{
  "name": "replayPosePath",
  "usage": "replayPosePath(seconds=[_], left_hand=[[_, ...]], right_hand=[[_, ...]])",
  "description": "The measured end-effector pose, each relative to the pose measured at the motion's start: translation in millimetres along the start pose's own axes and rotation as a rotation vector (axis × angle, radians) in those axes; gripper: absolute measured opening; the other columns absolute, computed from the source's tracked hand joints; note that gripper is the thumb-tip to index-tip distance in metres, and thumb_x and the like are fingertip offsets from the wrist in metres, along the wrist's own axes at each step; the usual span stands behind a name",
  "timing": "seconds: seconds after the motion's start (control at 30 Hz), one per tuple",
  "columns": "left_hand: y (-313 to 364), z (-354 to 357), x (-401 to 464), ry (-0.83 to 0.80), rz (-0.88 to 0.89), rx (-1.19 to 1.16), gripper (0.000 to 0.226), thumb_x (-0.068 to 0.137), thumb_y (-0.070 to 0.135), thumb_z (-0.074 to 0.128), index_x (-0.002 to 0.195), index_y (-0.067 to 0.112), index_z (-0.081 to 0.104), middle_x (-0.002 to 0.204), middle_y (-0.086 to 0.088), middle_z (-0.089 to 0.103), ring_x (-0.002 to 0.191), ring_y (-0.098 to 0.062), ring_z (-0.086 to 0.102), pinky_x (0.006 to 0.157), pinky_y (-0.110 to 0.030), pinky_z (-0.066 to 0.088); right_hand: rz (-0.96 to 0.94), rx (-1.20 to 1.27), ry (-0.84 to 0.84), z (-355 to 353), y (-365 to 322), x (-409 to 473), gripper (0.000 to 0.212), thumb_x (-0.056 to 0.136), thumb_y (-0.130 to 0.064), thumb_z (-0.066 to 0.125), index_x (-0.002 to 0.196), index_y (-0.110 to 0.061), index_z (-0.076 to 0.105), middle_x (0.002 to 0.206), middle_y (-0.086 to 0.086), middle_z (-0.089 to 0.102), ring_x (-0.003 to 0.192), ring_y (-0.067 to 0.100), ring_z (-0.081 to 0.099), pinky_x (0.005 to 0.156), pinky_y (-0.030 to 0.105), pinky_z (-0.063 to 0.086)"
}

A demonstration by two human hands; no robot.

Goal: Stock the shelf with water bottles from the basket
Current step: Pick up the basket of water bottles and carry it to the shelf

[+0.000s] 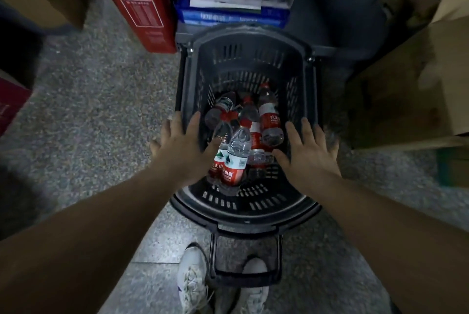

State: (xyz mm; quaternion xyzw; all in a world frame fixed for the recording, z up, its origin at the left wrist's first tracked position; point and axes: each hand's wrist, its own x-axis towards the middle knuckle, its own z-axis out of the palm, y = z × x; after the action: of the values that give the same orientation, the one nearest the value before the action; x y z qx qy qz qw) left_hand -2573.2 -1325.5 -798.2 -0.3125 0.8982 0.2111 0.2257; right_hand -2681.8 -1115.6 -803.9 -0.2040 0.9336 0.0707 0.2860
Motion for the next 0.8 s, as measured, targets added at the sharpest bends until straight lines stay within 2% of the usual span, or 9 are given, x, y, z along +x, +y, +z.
replayPosePath(seconds=[0.1,0.23,0.33,0.43,0.53,0.6,0.67,0.73,0.8], left_hand=[[-5,16,15,0.050,-0.017,-0.007,0.080,0.091,0.060,0.041,0.154,0.031,0.000,0.163,-0.010,-0.005,0.149,-0.038,0.000,0.113,-0.066,0.014],[-12,24,32,0.102,-0.049,-0.106,0.086,0.090,0.044,0.056,0.154,0.025,0.002,0.162,-0.016,-0.005,0.147,-0.043,0.006,0.111,-0.065,0.023],[-14,27,40,0.105,-0.063,-0.189,0.091,0.091,0.033,0.059,0.155,0.019,-0.004,0.161,-0.021,-0.002,0.144,-0.046,0.013,0.111,-0.060,0.026],[-13,28,45,0.115,-0.078,-0.258,0.090,0.094,0.023,0.057,0.155,0.017,-0.010,0.152,-0.025,0.016,0.133,-0.045,0.032,0.104,-0.053,0.035],[-11,26,49,0.144,-0.102,-0.301,0.088,0.096,0.013,0.053,0.154,0.014,-0.012,0.142,-0.027,0.025,0.117,-0.043,0.046,0.093,-0.046,0.042],[-10,25,51,0.148,-0.127,-0.303,0.087,0.096,0.012,0.052,0.154,0.011,-0.013,0.144,-0.028,0.025,0.118,-0.043,0.047,0.092,-0.045,0.043],[-9,24,54,0.145,-0.175,-0.334,0.085,0.097,0.014,0.052,0.154,0.007,-0.010,0.148,-0.028,0.025,0.125,-0.044,0.044,0.099,-0.046,0.041],[-11,24,59,0.161,-0.218,-0.363,0.081,0.094,0.014,0.057,0.154,0.004,0.003,0.145,-0.028,0.033,0.126,-0.043,0.045,0.102,-0.047,0.041],[-12,23,64,0.186,-0.254,-0.386,0.067,0.091,0.015,0.063,0.144,0.002,0.026,0.134,-0.026,0.047,0.119,-0.041,0.051,0.092,-0.044,0.046]], right_hand=[[0.028,-0.012,0.008,16,4,18,0.071,0.101,-0.055,0.032,0.159,-0.027,0.001,0.168,0.006,-0.009,0.154,0.031,-0.007,0.118,0.065,0.013],[0.089,-0.009,0.092,24,7,40,0.069,0.102,-0.035,0.043,0.159,-0.025,0.005,0.167,0.009,-0.015,0.154,0.033,-0.011,0.117,0.064,0.019],[0.151,0.109,0.153,25,14,51,0.074,0.102,-0.022,0.047,0.159,-0.022,0.000,0.167,0.011,-0.016,0.153,0.035,-0.001,0.115,0.057,0.030],[0.209,0.289,0.194,25,19,61,0.080,0.101,-0.016,0.051,0.160,-0.018,-0.003,0.166,0.017,0.000,0.147,0.042,0.024,0.106,0.050,0.040],[0.322,0.457,0.217,23,20,69,0.081,0.100,-0.022,0.055,0.160,-0.016,0.000,0.158,0.021,0.024,0.129,0.044,0.048,0.092,0.050,0.049],[0.427,0.568,0.216,19,20,75,0.080,0.098,-0.029,0.060,0.158,-0.011,0.010,0.153,0.022,0.035,0.125,0.044,0.052,0.092,0.049,0.050],[0.524,0.658,0.184,16,22,81,0.076,0.094,-0.035,0.065,0.152,-0.005,0.025,0.146,0.023,0.045,0.124,0.042,0.053,0.094,0.048,0.051],[0.584,0.725,0.165,15,24,86,0.072,0.090,-0.038,0.069,0.145,-0.004,0.036,0.139,0.022,0.053,0.121,0.040,0.056,0.091,0.045,0.052],[0.600,0.764,0.158,14,25,89,0.073,0.087,-0.038,0.071,0.144,-0.005,0.041,0.137,0.021,0.056,0.120,0.039,0.057,0.091,0.044,0.054]])
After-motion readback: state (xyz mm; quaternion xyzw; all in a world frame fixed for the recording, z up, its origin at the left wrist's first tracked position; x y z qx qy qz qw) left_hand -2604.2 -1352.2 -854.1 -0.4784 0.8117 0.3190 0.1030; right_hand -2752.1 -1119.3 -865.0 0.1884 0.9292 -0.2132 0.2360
